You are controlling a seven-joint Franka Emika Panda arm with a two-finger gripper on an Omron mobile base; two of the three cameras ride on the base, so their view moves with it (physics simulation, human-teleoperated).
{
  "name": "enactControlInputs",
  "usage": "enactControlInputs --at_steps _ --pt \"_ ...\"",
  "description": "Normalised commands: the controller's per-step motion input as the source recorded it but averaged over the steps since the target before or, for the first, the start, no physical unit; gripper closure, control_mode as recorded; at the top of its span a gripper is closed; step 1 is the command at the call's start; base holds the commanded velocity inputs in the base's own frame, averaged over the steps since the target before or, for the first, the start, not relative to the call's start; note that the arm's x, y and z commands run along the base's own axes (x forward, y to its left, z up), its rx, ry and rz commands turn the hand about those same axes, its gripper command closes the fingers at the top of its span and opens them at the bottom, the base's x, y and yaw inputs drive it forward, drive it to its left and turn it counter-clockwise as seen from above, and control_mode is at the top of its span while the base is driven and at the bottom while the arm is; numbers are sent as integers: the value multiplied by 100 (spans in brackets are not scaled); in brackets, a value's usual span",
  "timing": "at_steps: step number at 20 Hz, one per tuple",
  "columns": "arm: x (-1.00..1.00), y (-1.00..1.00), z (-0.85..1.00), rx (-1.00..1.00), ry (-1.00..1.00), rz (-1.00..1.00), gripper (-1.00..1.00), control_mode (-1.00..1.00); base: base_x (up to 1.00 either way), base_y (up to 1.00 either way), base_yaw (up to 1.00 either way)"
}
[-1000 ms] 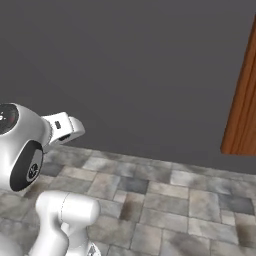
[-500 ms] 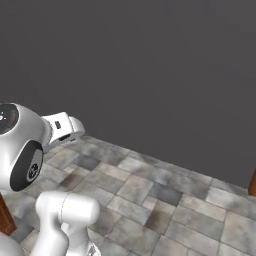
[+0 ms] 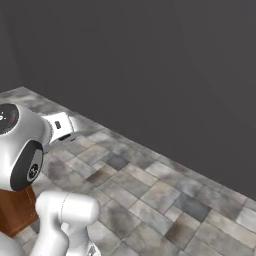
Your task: Pick the candle and candle from the dining table and place them in the open cabinet. Close the cabinet after placing the objects.
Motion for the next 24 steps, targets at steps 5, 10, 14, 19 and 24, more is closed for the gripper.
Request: enactControlInputs --at_steps 5,10,14,19,24 --pt "0 0 0 0 0 0 -100 100 18 -27 34" --pt "0 0 0 0 0 0 -100 100 25 -37 30" --pt "0 0 0 0 0 0 -100 100 28 -46 29" --pt "0 0 0 0 0 0 -100 100 28 -52 28" --pt "0 0 0 0 0 0 -100 100 22 -50 27"
